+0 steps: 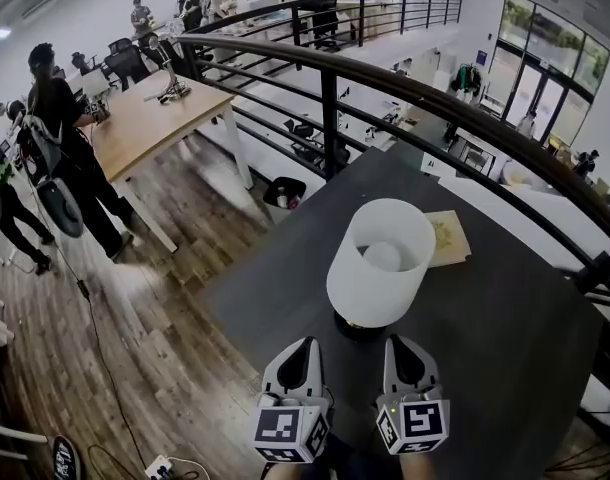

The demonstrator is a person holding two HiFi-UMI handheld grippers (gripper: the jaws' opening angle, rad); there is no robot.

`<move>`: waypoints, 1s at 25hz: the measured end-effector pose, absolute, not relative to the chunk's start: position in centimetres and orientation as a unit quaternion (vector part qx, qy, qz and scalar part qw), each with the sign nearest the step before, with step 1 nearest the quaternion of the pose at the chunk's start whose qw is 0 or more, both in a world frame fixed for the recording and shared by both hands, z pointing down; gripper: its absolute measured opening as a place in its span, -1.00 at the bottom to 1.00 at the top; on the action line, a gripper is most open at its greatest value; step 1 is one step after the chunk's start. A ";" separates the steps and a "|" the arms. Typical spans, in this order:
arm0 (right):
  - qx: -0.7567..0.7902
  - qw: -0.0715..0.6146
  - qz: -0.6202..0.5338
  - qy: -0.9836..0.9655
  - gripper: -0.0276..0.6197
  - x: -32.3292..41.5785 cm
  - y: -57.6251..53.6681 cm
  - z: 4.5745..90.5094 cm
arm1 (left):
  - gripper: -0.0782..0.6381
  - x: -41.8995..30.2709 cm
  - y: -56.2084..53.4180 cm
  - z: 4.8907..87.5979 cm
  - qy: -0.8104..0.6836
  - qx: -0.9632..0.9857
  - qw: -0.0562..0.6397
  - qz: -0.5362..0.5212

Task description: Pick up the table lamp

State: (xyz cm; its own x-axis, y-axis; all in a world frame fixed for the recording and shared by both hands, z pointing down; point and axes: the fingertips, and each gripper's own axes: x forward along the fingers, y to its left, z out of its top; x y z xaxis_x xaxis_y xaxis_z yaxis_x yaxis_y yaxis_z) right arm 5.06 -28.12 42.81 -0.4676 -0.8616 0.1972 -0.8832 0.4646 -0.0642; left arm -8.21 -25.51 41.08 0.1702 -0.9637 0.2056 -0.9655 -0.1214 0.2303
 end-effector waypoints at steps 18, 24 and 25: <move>0.488 0.088 0.096 -0.863 -0.93 3.6 -31.9 47.2 | -0.74 -7.4 -27.6 43.8 -0.593 0.763 0.251 -0.064; 0.494 0.105 0.086 -0.859 -0.93 3.6 -32.5 48.6 | -0.73 -6.2 -28.6 43.9 -0.529 0.785 0.297 -0.127; 0.496 0.108 0.087 -0.857 -0.93 3.6 -32.7 48.9 | -0.71 -6.0 -28.7 43.7 -0.511 0.788 0.308 -0.148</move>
State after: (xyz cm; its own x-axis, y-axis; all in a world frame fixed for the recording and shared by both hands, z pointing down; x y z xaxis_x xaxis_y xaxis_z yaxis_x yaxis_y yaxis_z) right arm 3.61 -32.68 48.86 -0.4844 -0.8319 0.2709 -0.8694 0.4923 -0.0427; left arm -6.01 -28.71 43.74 0.4329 -0.8977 0.0816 -0.7147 -0.2867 0.6380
